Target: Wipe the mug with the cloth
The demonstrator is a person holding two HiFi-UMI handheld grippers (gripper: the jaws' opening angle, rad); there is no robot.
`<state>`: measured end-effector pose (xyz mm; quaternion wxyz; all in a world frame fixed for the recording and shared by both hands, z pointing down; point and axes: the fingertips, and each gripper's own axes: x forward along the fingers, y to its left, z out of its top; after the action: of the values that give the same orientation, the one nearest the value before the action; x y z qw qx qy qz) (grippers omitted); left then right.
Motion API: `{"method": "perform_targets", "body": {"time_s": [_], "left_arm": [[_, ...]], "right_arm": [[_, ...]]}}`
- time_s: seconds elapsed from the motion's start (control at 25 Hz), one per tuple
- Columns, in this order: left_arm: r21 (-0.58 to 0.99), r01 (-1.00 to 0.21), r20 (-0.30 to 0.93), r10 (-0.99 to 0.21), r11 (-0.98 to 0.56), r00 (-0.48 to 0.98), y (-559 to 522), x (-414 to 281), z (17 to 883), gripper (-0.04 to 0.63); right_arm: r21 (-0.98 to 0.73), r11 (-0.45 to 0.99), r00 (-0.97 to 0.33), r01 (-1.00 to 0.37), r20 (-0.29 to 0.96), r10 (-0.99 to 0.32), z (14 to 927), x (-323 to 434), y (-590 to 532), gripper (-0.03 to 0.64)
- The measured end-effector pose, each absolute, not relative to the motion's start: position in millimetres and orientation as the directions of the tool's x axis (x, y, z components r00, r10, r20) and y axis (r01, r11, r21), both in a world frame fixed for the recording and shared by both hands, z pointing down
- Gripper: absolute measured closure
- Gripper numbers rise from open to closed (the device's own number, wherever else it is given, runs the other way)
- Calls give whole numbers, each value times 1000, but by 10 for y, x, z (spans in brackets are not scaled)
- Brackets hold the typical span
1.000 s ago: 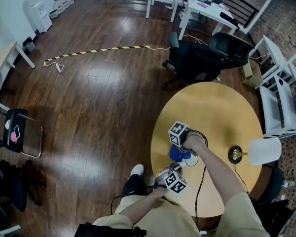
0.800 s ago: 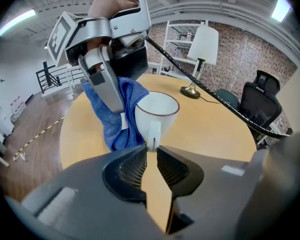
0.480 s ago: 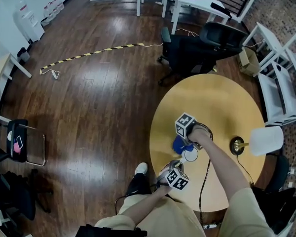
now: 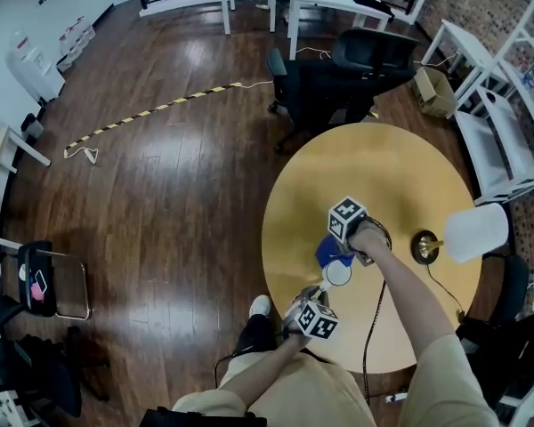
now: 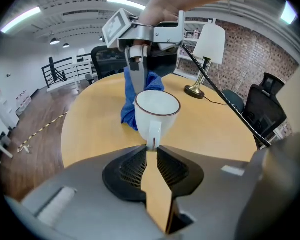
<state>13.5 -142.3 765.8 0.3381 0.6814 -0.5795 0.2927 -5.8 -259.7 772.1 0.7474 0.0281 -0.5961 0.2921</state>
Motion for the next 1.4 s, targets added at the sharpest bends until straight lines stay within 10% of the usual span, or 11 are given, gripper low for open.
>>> {"method": "perform_targets", "body": {"time_s": [1.4], "left_arm": [[57,-977,835,-526,-207,160,-1440,416,7632,546]], "right_arm": [[-578,322,-417,-749,790,449,7670,499,-2119,548]]}}
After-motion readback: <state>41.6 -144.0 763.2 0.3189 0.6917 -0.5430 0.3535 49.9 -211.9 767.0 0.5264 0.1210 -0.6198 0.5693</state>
